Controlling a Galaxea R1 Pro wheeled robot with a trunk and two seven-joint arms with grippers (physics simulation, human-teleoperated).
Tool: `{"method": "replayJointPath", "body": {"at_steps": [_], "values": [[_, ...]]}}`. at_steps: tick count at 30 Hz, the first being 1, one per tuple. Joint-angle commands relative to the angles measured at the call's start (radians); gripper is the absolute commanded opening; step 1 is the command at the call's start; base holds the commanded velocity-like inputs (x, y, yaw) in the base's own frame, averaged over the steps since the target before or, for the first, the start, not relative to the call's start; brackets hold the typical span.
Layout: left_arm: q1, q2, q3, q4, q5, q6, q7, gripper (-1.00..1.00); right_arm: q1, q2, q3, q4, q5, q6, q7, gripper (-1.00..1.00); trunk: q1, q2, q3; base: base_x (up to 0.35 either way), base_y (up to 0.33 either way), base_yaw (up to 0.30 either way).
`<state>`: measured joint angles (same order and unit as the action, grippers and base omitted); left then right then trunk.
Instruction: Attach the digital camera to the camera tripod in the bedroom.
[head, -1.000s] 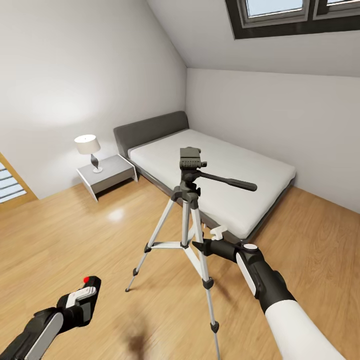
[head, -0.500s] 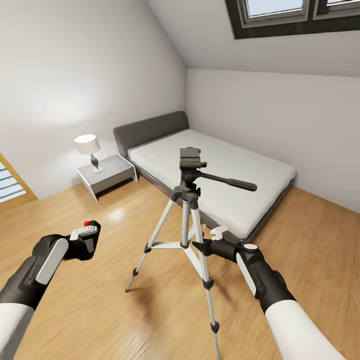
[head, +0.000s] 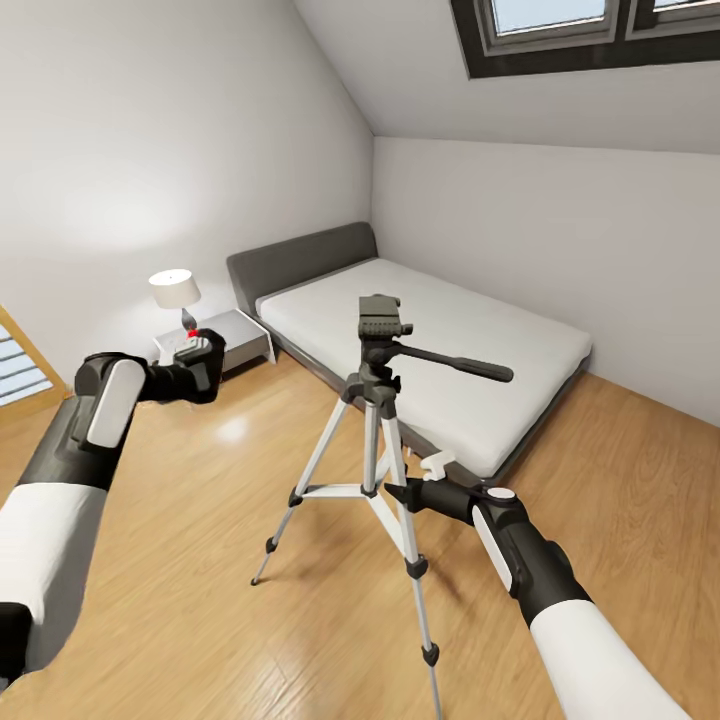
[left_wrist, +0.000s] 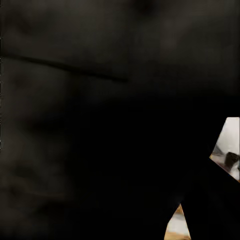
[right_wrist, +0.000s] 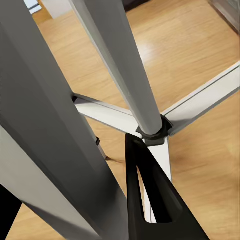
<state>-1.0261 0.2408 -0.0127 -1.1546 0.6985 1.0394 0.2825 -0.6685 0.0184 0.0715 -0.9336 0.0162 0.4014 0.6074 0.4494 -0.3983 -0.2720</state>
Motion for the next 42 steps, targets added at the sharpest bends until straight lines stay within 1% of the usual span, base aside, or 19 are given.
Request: {"method": "replayJointPath", "body": {"at_steps": [1, 2, 3, 6, 7, 10, 11, 14, 15, 18, 19, 23, 26, 36, 37, 42], "values": [[-0.028, -0.009, -0.001, 0.007, 0.005, 0.005, 0.009, -1.0, 0.0, 0.0, -0.002, 0.004, 0.027, 0.003, 0.003, -1.0, 0.001, -0.002, -0.002, 0.0, 0.0, 0.0], [-0.104, -0.042, -0.001, 0.042, 0.017, 0.006, 0.009, -1.0, 0.0, 0.0, -0.002, 0.004, 0.026, 0.003, 0.002, -1.0, 0.001, -0.002, -0.002, 0.0, 0.0, 0.0], [-0.157, -0.066, -0.001, 0.073, 0.023, 0.006, 0.009, -1.0, 0.0, 0.0, -0.002, 0.005, 0.026, 0.003, 0.001, -1.0, 0.001, -0.002, -0.002, 0.0, 0.0, 0.0], [-0.236, -0.104, -0.001, 0.131, 0.027, 0.005, 0.009, -1.0, 0.0, 0.0, -0.002, 0.005, 0.026, 0.003, 0.001, -1.0, 0.001, -0.002, -0.002, 0.0, 0.0, 0.0], [-0.29, -0.133, -0.001, 0.178, 0.029, 0.004, 0.009, -1.0, 0.0, 0.0, -0.002, 0.004, 0.025, 0.003, 0.002, -1.0, 0.001, -0.002, -0.002, 0.0, 0.0, 0.0], [-0.379, -0.172, -0.002, 0.265, 0.029, 0.001, 0.009, -1.0, 0.0, -0.001, -0.002, 0.004, 0.024, 0.003, 0.002, -1.0, 0.001, -0.002, -0.002, 0.0, 0.0, 0.0], [-0.442, -0.192, -0.002, 0.328, 0.03, -0.001, 0.009, -1.0, 0.0, -0.002, -0.002, 0.005, 0.023, 0.004, 0.003, -1.0, 0.001, -0.002, -0.002, 0.0, 0.0, 0.0], [-0.535, -0.215, -0.002, 0.412, 0.031, -0.002, 0.009, -1.0, 0.0, -0.002, -0.001, 0.005, 0.022, 0.004, 0.003, -1.0, 0.001, -0.002, -0.002, 0.0, 0.0, 0.0], [-0.591, -0.229, -0.002, 0.454, 0.031, -0.001, 0.009, -1.0, 0.0, -0.003, -0.001, 0.005, 0.022, 0.004, 0.003, -1.0, 0.001, -0.002, -0.002, 0.0, 0.0, 0.0], [-0.656, -0.249, -0.002, 0.484, 0.03, 0.002, 0.01, -1.0, 0.0, -0.003, -0.001, 0.004, 0.021, 0.004, 0.003, -1.0, 0.001, -0.002, -0.002, 0.0, 0.0, 0.0], [-0.686, -0.262, -0.002, 0.486, 0.03, 0.003, 0.01, -1.0, 0.0, -0.003, -0.001, 0.004, 0.022, 0.004, 0.003, -1.0, 0.001, -0.002, -0.002, 0.0, 0.0, 0.0], [-0.721, -0.286, -0.005, 0.478, 0.029, 0.006, 0.013, -1.0, 0.0, -0.003, -0.001, 0.005, 0.023, 0.004, 0.004, -1.0, 0.001, -0.002, -0.002, 0.0, 0.0, 0.0], [-0.731, -0.294, -0.006, 0.472, 0.028, 0.006, 0.015, -1.0, 0.0, -0.003, -0.001, 0.005, 0.023, 0.004, 0.004, -1.0, 0.001, -0.002, -0.002, 0.0, 0.0, 0.0], [-0.738, -0.31, -0.011, 0.462, 0.016, 0.004, 0.016, -1.0, 0.0, -0.003, -0.001, 0.005, 0.025, 0.004, 0.004, -1.0, 0.001, -0.002, -0.002, 0.0, 0.0, 0.0], [-0.738, -0.32, -0.011, 0.461, 0.015, 0.003, 0.016, -1.0, 0.0, -0.003, -0.001, 0.005, 0.024, 0.004, 0.004, -1.0, 0.001, -0.002, -0.002, 0.0, 0.0, 0.0], [-0.738, -0.335, -0.013, 0.462, 0.014, 0.0, 0.017, -1.0, 0.0, -0.003, -0.001, 0.005, 0.025, 0.004, 0.005, -1.0, 0.001, -0.002, -0.002, 0.0, 0.0, 0.0]]}}
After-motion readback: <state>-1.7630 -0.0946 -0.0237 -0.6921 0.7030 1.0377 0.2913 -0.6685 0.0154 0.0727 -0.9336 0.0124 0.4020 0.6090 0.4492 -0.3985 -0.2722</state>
